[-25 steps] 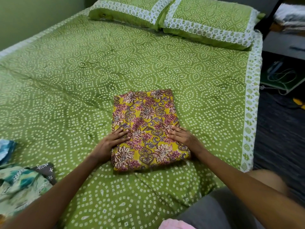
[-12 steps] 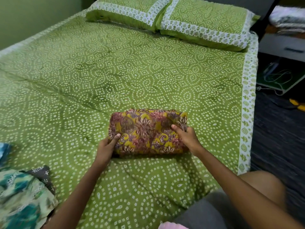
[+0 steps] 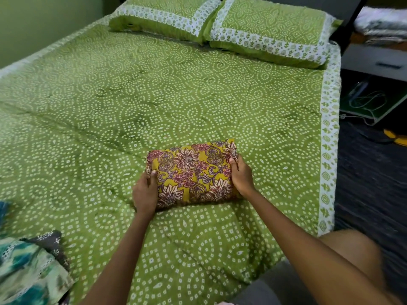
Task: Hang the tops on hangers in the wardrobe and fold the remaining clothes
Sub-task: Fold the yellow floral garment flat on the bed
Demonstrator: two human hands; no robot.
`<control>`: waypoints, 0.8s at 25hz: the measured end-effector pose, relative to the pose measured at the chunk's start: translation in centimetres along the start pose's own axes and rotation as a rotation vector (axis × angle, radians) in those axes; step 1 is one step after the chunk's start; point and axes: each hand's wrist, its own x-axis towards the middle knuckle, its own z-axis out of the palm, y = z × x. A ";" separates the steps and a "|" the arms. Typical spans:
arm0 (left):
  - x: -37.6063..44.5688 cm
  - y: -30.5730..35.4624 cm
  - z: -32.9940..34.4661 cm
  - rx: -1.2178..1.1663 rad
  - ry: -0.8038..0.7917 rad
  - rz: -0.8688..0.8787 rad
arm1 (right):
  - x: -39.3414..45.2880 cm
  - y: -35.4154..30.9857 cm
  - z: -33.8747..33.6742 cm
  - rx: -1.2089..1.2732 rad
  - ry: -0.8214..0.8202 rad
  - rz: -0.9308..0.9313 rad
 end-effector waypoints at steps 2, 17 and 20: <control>0.6 -0.3 0.2 0.065 -0.041 -0.074 | 0.5 0.7 0.5 -0.090 0.010 0.078; 1.8 -1.2 0.7 0.097 -0.046 0.105 | 0.6 1.7 1.3 -0.177 0.196 0.027; 2.8 0.2 -0.3 0.230 -0.188 0.089 | 1.3 0.6 1.0 -0.254 0.156 0.178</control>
